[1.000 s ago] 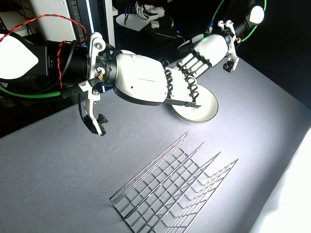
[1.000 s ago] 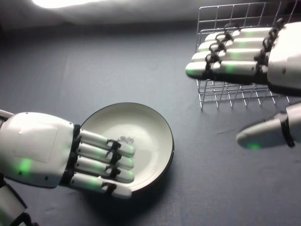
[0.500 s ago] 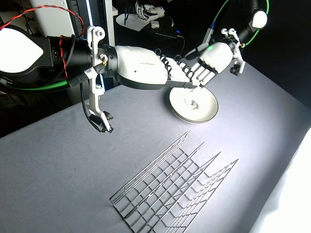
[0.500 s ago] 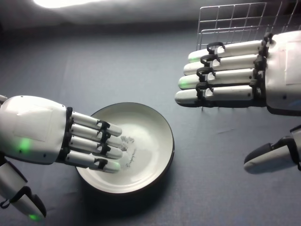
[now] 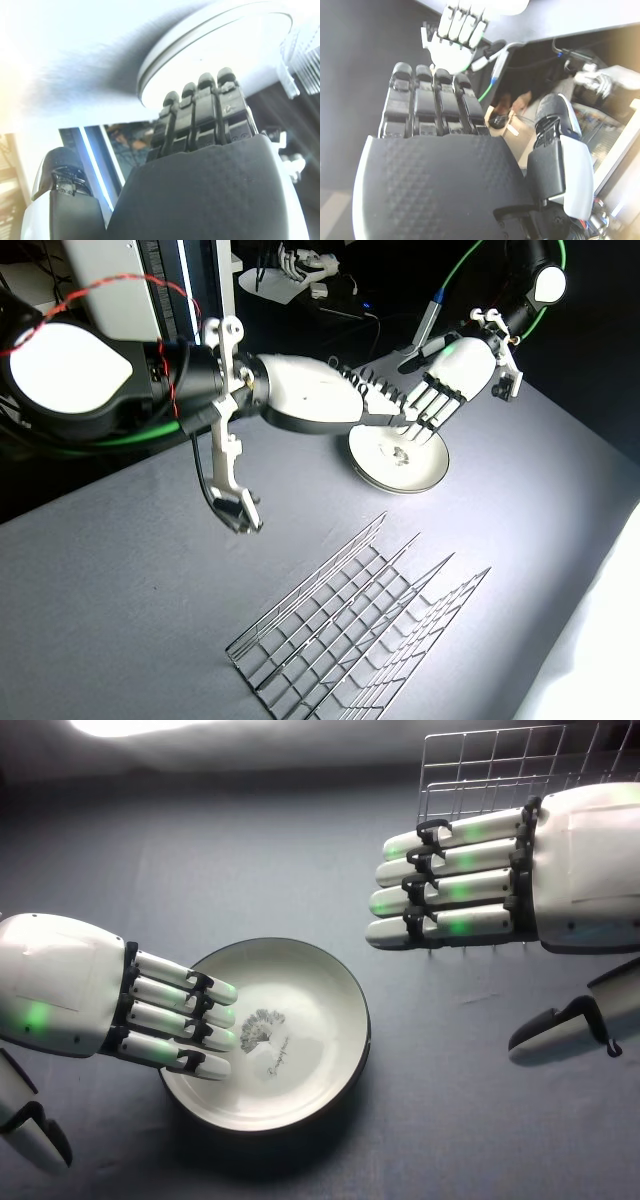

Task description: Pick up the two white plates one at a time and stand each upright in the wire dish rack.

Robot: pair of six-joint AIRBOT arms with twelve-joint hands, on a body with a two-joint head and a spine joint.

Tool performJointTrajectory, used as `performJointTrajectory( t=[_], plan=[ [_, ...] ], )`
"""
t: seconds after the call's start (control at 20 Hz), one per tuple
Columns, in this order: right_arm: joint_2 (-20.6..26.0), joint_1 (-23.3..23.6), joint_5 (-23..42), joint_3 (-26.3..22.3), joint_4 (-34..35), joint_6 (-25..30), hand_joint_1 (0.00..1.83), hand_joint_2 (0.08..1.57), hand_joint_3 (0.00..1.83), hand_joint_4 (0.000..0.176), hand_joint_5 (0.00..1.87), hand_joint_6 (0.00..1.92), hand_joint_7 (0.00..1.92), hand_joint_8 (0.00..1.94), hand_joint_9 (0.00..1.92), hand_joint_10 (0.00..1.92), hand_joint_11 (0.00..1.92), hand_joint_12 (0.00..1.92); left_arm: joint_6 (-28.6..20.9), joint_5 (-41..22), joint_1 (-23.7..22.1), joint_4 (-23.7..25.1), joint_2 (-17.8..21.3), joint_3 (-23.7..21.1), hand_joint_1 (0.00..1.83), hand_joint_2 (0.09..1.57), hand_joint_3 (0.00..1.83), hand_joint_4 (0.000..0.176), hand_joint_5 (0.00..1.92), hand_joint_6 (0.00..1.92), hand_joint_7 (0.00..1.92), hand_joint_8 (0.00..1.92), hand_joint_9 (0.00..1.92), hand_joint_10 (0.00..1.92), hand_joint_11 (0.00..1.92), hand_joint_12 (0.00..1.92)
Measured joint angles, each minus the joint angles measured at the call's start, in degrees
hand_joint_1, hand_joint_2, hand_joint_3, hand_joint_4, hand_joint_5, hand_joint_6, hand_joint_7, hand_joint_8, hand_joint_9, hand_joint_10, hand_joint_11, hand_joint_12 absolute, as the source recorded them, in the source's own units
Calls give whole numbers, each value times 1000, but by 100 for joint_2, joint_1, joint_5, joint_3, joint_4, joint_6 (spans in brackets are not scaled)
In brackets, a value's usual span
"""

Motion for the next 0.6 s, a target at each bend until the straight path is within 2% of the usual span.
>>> performJointTrajectory(
  t=[0.05, 0.1, 0.15, 0.2, 0.3, 0.35, 0.4, 0.45, 0.6],
  plan=[
    [-20, -24, -11, 22, -83, -4, 182, 1085, 0, 0, 0, 0, 0, 0, 1, 0, 19, 17, -4, -48, 0, 15, -37, 70, 0, 1040, 0, 0, 0, 0, 0, 0, 0, 0, 0, 0],
    [-31, -24, -20, 33, -160, -2, 182, 1085, 0, 0, 0, 0, 0, 0, 1, 0, 19, 17, 0, -63, 0, 46, -55, 114, 0, 1040, 0, 0, 0, 0, 0, 0, 0, 0, 0, 0],
    [-52, -44, 9, 63, -188, -9, 489, 1059, 0, 0, 0, 0, 0, 0, 0, 0, 30, 26, -20, -68, 0, 85, -76, 173, 0, 1039, 0, 0, 0, 0, 0, 0, 0, 0, 0, 0],
    [-79, -44, 22, 76, -177, -4, 655, 1041, 0, 0, 0, 0, 0, 0, 0, 0, 26, 27, -39, -72, 0, 107, -96, 212, 0, 1039, 0, 0, 0, 0, 0, 0, 0, 0, 0, 0],
    [-92, -44, 28, 92, -151, -7, 764, 1031, 0, 0, 0, 0, 0, 0, 0, 0, 0, 0, -57, -85, 20, 105, -136, 260, 0, 1047, 2, 0, 0, 0, 0, 0, 0, 0, 0, 0],
    [-92, -44, 26, 92, -151, -7, 688, 1027, 0, 0, 0, 0, 0, 0, 0, 0, 61, 28, -72, -90, 76, 94, -136, 262, 0, 1048, 2, 0, 0, 0, 0, 0, 0, 0, 0, 0],
    [-92, -44, 24, 96, -153, -9, 723, 1022, 0, 0, 0, 0, 0, 0, 0, 0, 51, 26, -85, -96, 109, 142, -138, 275, 0, 1043, 0, 0, 0, 0, 0, 0, 0, 0, 0, 0],
    [-92, -46, 24, 103, -151, -7, 974, 964, 0, 0, 0, 0, 0, 0, 0, 0, 27, 27, -105, -103, 168, 162, -138, 295, 0, 1045, 1, 0, 0, 0, 0, 0, 0, 0, 0, 0],
    [-92, -46, 61, 103, -157, -15, 1055, 992, 8, 0, 0, 0, 0, 0, 0, 0, 0, 0, -116, -107, 247, 131, -166, 319, 0, 1054, 5, 0, 0, 0, 0, 0, 0, 0, 0, 0]
  ],
)
